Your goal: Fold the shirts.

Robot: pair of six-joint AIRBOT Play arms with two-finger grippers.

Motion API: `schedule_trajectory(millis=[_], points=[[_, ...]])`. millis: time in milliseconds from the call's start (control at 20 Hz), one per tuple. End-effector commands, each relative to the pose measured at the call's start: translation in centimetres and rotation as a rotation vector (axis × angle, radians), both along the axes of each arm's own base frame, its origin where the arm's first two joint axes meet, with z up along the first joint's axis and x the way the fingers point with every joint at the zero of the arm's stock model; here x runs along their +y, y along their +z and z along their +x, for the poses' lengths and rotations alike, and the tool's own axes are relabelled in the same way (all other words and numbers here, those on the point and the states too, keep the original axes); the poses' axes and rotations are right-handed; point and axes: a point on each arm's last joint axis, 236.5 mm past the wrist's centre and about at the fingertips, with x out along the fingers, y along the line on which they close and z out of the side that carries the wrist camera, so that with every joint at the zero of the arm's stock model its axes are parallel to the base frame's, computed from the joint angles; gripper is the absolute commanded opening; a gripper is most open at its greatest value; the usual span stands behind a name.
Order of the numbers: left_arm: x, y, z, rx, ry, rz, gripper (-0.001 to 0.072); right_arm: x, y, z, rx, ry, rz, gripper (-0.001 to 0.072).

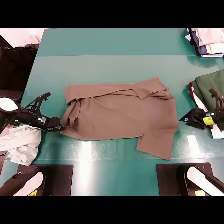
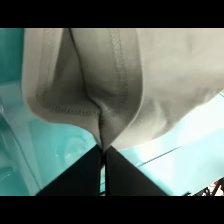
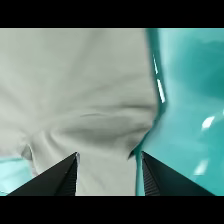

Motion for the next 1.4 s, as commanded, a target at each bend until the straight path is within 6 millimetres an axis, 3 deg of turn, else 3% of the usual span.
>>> schedule_trajectory(millis=[0, 300, 350, 450, 500, 600, 650, 750, 800, 950, 1050, 1200, 1350], points=[[-0.3, 0.5, 0.3, -0.011, 0.005, -0.017, 0.0025, -0.5, -3.2, -0.4, 0.044, -0.102, 0.117, 0.0441], [-0.4, 0.5, 0.3, -0.01, 0.005, -0.019, 0.0025, 1.4, -6.2, 0.7, 0.098, -0.064, 0.144, 0.044], [-0.4, 0.5, 0.1, -0.002, 0.0, -0.022, 0.0025, 1.6, -6.5, 1.0, 0.091, -0.054, 0.129, 0.0414], [-0.6, 0.6, -0.4, 0.022, -0.004, -0.03, 0.0025, 1.9, -6.7, 1.5, 0.074, -0.038, 0.107, 0.0192], [-0.9, 0.8, -0.7, 0.033, -0.008, -0.046, 0.0025, 2.1, -6.4, 1.6, 0.064, -0.028, 0.101, 0.0043], [-2.7, 2.2, -0.4, 0.031, 0.011, -0.145, 0.0024, 2.1, -5.1, 2.1, 0.02, -0.025, 0.09, 0.0018], [-4.2, 3.8, 0.7, 0.0, 0.046, -0.243, 0.0024, 2.2, -3.6, 2.8, -0.024, -0.027, 0.092, 0.0017], [-6.2, 9.0, 4.7, -0.142, 0.133, -0.464, 0.0025, 2.2, 0.6, 5.1, -0.15, -0.028, 0.09, 0.0016], [-6.3, 12.1, 6.9, -0.219, 0.19, -0.556, 0.0025, 2.2, 3.8, 6.8, -0.245, -0.033, 0.092, 0.0017], [-3.5, 22.0, 12.4, -0.5, 0.291, -0.657, 0.0024, 2.2, 15.4, 11.0, -0.565, -0.034, 0.073, 0.0016], [-1.5, 29.0, 14.1, -0.709, 0.279, -0.615, 0.0024, 2.0, 23.7, 12.3, -0.771, -0.024, 0.006, 0.0016], [-0.5, 40.5, 13.4, -1.034, 0.207, -0.526, 0.0024, 2.4, 35.6, 11.5, -1.042, 0.004, -0.12, 0.0016], [-1.0, 50.3, 9.3, -1.336, 0.092, -0.344, 0.0024, 4.0, 45.4, 8.1, -1.275, 0.052, -0.246, 0.0016]])
